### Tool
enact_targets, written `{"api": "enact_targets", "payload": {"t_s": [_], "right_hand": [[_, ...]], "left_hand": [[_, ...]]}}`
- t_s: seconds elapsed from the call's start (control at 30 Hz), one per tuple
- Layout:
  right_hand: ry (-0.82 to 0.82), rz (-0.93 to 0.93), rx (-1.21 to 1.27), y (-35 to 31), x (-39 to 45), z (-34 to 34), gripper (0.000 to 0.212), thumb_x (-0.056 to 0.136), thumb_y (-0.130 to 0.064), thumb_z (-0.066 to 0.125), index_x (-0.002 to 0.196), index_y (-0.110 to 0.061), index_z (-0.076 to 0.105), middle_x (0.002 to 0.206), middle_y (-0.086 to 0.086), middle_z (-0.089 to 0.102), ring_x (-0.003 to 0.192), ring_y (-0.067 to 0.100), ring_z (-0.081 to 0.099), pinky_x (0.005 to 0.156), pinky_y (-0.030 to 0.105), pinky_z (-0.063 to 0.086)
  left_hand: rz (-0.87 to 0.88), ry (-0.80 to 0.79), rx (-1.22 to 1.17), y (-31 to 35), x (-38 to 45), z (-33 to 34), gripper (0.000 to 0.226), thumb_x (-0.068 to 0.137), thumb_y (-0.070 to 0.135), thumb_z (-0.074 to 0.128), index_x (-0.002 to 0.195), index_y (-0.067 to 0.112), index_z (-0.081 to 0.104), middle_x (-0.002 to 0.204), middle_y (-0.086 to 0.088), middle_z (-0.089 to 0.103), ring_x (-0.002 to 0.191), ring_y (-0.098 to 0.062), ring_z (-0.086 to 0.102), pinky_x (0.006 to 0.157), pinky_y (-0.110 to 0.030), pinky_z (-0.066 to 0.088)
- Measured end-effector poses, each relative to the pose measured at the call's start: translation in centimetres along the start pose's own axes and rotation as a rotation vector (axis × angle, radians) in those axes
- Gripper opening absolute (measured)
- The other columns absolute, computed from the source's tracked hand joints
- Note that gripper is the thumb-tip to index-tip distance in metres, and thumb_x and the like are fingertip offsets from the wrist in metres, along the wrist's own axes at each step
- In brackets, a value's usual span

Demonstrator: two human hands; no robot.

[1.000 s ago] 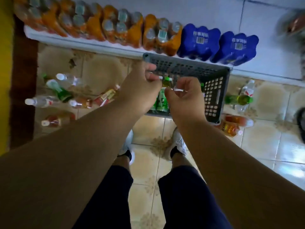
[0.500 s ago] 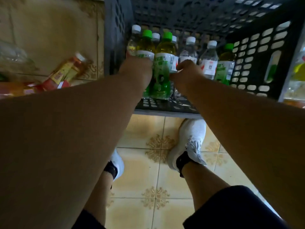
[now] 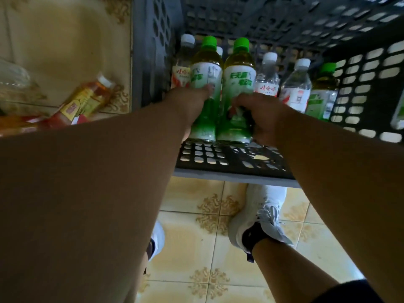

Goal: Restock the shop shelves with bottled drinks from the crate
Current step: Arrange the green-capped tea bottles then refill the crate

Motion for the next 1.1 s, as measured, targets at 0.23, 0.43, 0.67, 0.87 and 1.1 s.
{"api": "enact_targets", "payload": {"t_s": [0.23,0.43,0.67,0.87,1.1], "right_hand": [[-0.306,-0.088,0.348,-3.4,-13.3,1.0,0.065,0.09,-0.06,0.06,0.136,-0.014,0.059,0.132,0.02,0.065,0.119,0.042,0.063,0.099,0.067,0.046],[-0.429,-0.16,0.414,-6.8,-28.0,2.0,0.069,0.097,-0.064,0.04,0.14,-0.011,0.055,0.137,0.022,0.06,0.124,0.043,0.059,0.101,0.068,0.044],[-0.536,-0.275,0.492,-10.4,-45.3,1.7,0.069,0.097,-0.048,0.046,0.148,-0.002,0.042,0.144,0.027,0.051,0.132,0.045,0.051,0.107,0.066,0.039],[-0.657,-0.339,0.492,-12.0,-56.5,0.4,0.054,0.088,-0.044,0.061,0.129,-0.01,0.064,0.129,0.018,0.065,0.126,0.038,0.058,0.106,0.059,0.044],[-0.631,-0.418,0.41,-14.6,-67.6,-1.3,0.048,0.079,-0.042,0.075,0.117,-0.014,0.074,0.118,0.014,0.073,0.11,0.03,0.07,0.091,0.048,0.055]], "left_hand": [[0.015,-0.337,-0.223,2.0,-8.5,-1.3,0.058,0.091,0.069,0.052,0.122,0.024,0.072,0.12,-0.013,0.073,0.108,-0.039,0.071,0.096,-0.067,0.049],[0.066,-0.519,-0.166,5.1,-22.5,-3.8,0.058,0.089,0.063,0.061,0.129,0.022,0.067,0.127,-0.012,0.07,0.114,-0.038,0.068,0.096,-0.066,0.049],[0.259,-0.558,-0.159,8.4,-40.7,-6.0,0.061,0.1,0.058,0.041,0.139,0.014,0.057,0.135,-0.014,0.065,0.124,-0.035,0.063,0.098,-0.058,0.051],[0.316,-0.581,-0.235,9.3,-52.5,-6.6,0.046,0.095,0.054,0.051,0.118,0.021,0.076,0.127,-0.009,0.07,0.118,-0.029,0.068,0.087,-0.044,0.059],[0.375,-0.575,-0.263,10.7,-63.4,-3.8,0.059,0.094,0.054,0.055,0.137,0.014,0.061,0.138,-0.018,0.062,0.129,-0.039,0.058,0.109,-0.06,0.044]]}}
Point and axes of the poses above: each hand's wrist, its own x-axis towards the middle knuckle, its own z-axis out of the palm, y = z × x, the point moved 1 cm from there along x, towards the middle knuckle
